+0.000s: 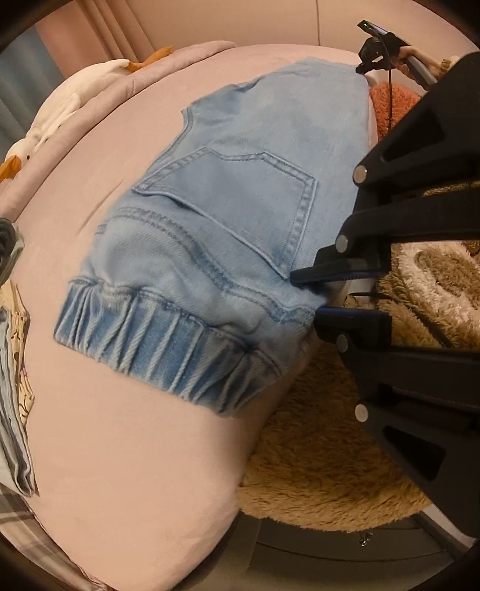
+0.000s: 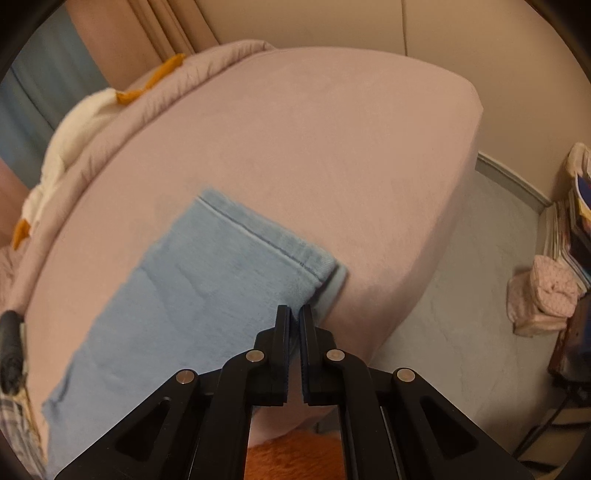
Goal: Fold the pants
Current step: 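Hold the folded legs with the right gripper while the left gripper holds the waistband, then open both grippers and release the stacked jeans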
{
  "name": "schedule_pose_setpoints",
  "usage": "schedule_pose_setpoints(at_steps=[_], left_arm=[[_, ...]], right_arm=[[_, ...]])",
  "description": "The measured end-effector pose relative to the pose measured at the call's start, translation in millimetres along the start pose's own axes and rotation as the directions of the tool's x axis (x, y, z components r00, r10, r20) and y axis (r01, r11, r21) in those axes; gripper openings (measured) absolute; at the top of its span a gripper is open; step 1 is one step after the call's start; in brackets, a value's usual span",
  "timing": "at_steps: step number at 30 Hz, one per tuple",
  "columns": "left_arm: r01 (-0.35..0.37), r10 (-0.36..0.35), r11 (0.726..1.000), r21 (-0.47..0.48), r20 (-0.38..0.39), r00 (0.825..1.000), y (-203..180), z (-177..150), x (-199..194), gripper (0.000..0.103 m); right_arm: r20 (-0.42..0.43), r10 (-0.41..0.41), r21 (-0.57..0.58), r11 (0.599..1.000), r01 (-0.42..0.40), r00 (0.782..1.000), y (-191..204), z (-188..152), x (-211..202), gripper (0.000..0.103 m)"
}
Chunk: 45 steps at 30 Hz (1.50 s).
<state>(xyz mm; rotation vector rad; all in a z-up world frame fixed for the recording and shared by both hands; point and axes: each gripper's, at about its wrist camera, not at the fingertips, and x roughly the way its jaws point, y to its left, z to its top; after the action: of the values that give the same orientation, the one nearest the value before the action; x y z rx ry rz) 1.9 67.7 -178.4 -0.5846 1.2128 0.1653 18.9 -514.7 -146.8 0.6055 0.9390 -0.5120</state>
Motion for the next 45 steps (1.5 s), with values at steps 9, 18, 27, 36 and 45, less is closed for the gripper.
schedule_pose_setpoints(at_steps=[9, 18, 27, 36, 45], left_arm=[[-0.023, 0.023, 1.000, 0.000, 0.013, 1.000, -6, -3, 1, 0.016], [0.023, -0.024, 0.999, -0.041, -0.016, 1.000, 4, 2, 4, 0.015], [0.023, -0.024, 0.998, -0.051, -0.014, 1.000, 26, 4, -22, 0.039], [0.039, -0.030, 0.998, -0.040, 0.188, 0.982, 35, 30, -66, 0.068], [0.029, -0.029, 1.000, 0.002, 0.201, 0.979, 27, 70, -35, 0.063]], right_arm=[[0.006, -0.052, -0.042, 0.998, 0.052, 0.999, 3, -4, 2, 0.004], [0.003, -0.077, -0.056, 0.995, 0.077, 0.997, 7, -1, 4, 0.004], [0.017, -0.238, -0.091, 0.967, 0.239, 0.971, 30, 2, -8, 0.031], [0.087, 0.022, -0.406, 0.914, 0.016, 0.996, 153, -16, -59, 0.060], [-0.249, 0.225, -0.697, 0.633, -0.335, 0.942, 308, -105, -35, 0.069]])
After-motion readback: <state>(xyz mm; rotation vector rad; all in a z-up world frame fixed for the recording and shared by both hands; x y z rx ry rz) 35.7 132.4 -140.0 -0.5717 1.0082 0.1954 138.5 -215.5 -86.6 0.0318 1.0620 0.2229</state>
